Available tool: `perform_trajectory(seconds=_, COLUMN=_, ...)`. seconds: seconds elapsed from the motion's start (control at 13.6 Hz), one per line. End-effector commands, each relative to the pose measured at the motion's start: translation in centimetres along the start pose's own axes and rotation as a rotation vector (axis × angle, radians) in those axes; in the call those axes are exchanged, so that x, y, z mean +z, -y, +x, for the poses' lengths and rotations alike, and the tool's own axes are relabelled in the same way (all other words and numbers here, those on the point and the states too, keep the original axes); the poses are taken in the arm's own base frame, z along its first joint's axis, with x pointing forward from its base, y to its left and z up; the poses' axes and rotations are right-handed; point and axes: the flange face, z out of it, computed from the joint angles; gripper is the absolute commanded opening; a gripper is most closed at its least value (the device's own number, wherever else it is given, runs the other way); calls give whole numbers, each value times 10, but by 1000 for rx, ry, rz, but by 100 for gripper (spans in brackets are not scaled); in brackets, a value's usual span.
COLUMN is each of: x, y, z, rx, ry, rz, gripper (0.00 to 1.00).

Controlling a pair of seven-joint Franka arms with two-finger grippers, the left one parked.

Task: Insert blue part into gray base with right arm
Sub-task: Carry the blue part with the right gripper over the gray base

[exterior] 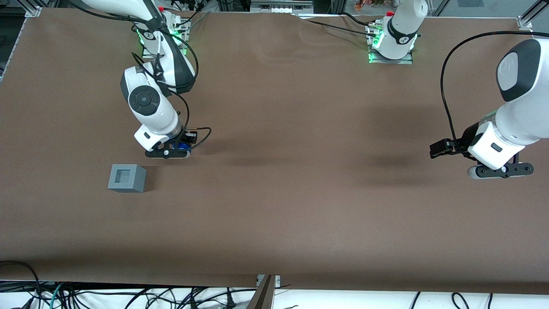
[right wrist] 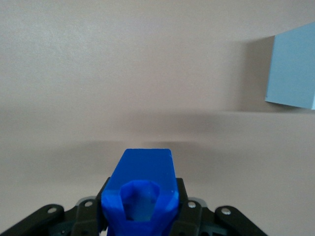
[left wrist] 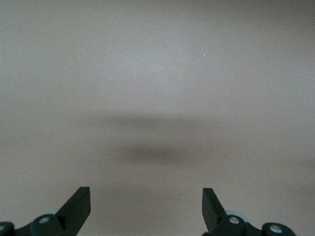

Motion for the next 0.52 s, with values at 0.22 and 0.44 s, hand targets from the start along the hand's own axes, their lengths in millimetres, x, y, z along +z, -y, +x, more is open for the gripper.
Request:
perform_trajectory(seconds=0.22, x=-66, y=-78, z=41, rx=-25, ry=-9, rz=-20, gripper=0)
perform_trajectory(seconds=0.44, x=-84, y=-126, z=68, rx=49, ry=-57, rz=-17, gripper=0)
